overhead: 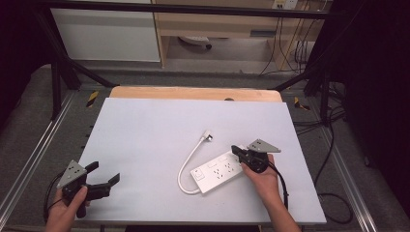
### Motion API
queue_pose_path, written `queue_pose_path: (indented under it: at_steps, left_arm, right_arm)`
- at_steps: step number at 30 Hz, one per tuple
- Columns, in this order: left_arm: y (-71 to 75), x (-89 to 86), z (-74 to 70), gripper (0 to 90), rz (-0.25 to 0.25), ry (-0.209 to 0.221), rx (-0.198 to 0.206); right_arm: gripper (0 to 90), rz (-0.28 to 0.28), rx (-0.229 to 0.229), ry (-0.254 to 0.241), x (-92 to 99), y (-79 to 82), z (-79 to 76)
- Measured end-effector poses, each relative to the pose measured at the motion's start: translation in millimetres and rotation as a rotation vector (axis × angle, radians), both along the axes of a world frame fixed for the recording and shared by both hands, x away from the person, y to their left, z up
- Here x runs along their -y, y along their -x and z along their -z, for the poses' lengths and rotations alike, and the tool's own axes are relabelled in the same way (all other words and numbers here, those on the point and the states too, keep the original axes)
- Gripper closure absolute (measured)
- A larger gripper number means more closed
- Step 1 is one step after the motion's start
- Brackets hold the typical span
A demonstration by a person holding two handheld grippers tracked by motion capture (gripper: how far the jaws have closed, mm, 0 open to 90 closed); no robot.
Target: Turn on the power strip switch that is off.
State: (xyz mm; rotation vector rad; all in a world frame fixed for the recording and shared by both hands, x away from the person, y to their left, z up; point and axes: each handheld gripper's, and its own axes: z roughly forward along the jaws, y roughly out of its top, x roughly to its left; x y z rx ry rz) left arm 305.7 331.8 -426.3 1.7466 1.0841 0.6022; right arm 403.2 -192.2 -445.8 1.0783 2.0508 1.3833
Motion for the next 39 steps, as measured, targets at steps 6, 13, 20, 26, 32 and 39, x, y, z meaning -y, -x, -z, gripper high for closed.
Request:
queue_pose_path:
  at_steps: [6,13,20,26,32,39]
  left_arm:
    - [0.0,0.0,0.1,6.2,0.001,0.000,0.000]
    - [0.0,-0.1,0.1,6.2,0.001,0.000,0.000]
    - [0.1,-0.2,0.1,6.2,0.001,0.000,0.000]
    - [0.2,-0.4,0.0,6.2,0.002,0.001,0.000]
    - [0.3,-0.6,0.0,6.1,0.002,0.001,0.000]
    - [0.4,0.0,0.0,6.1,0.005,-0.002,-0.001]
  right_arm:
    - [89.4,0.004,0.005,-0.012,2.2,-0.3,-1.6]
    - [87.7,0.008,0.009,-0.016,3.2,-0.5,-3.2]
    - [83.7,0.011,0.013,-0.023,3.5,-0.3,-4.8]
    - [80.3,0.012,0.014,-0.027,4.1,0.0,-6.3]
    - [79.2,0.015,0.019,-0.032,5.5,0.6,-8.1]
    - [78.3,0.026,0.029,-0.042,8.8,1.4,-11.8]
